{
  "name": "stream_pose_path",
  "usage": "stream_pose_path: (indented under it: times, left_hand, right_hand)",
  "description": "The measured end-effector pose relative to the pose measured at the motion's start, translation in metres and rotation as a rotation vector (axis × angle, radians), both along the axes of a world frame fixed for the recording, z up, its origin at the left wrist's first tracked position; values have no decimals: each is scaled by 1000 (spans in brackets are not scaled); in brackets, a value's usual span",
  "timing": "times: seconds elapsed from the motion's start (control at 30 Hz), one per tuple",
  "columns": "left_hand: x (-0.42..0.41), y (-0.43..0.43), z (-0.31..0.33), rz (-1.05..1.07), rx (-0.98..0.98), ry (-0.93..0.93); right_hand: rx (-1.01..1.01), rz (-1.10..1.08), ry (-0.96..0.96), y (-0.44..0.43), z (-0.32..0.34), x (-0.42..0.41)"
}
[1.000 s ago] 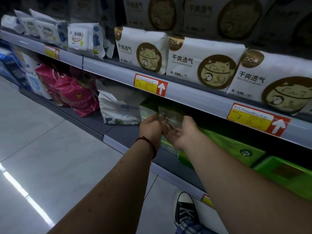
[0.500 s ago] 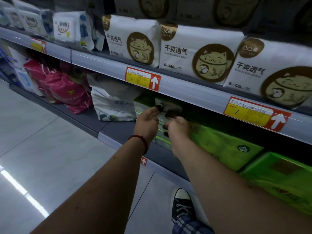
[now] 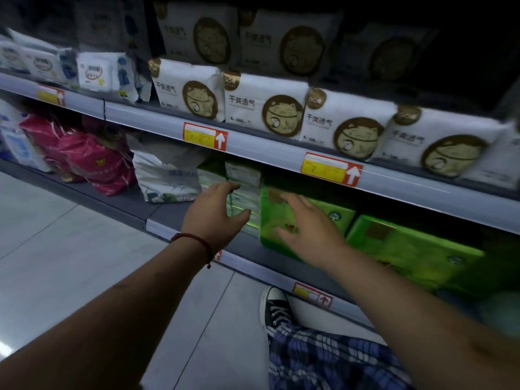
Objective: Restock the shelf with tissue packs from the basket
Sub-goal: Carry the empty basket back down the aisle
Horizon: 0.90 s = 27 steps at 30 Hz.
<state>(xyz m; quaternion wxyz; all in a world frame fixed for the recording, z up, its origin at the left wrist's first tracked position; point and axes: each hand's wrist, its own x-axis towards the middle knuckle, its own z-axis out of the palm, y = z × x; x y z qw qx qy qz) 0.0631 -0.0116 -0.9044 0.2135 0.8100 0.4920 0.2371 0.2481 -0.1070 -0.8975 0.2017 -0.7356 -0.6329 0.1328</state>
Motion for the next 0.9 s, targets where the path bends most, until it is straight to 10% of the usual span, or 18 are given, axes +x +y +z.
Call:
stream_pose_path:
  times: [0.5, 0.9]
  left_hand:
    - [173, -270, 97, -526, 229, 9]
    - [314, -455, 45, -781, 152, 205]
  right_hand:
    - [184, -440, -60, -317, 67, 138]
    - [169, -827, -59, -541, 37, 223]
